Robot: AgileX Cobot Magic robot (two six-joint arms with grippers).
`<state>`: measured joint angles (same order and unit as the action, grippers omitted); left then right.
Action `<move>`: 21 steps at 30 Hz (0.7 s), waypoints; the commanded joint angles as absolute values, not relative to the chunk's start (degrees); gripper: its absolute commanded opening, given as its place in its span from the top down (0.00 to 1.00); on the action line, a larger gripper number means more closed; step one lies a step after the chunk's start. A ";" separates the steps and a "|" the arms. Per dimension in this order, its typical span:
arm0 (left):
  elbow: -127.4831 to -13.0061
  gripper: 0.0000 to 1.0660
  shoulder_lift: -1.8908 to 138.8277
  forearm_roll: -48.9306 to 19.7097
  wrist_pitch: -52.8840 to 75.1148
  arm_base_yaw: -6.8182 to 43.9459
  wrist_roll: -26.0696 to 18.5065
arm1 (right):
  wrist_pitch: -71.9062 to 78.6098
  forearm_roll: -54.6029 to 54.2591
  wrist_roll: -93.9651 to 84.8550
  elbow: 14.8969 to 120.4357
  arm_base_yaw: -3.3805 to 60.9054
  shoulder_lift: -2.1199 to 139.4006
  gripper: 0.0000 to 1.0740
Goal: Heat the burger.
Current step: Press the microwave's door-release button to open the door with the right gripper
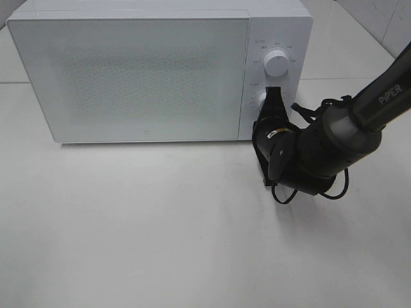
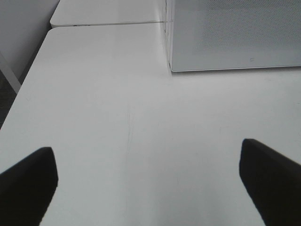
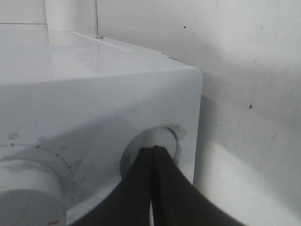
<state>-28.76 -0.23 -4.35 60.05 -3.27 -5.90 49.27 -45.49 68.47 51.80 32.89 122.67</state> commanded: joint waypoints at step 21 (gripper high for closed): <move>-28.59 0.03 -1.49 -4.64 59.53 -3.38 -5.67 | 62.97 -43.66 62.22 65.83 32.03 126.39 0.99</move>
<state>-28.76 -0.23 -4.35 60.05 -3.27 -5.90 50.31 -57.01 62.68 58.96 34.43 126.68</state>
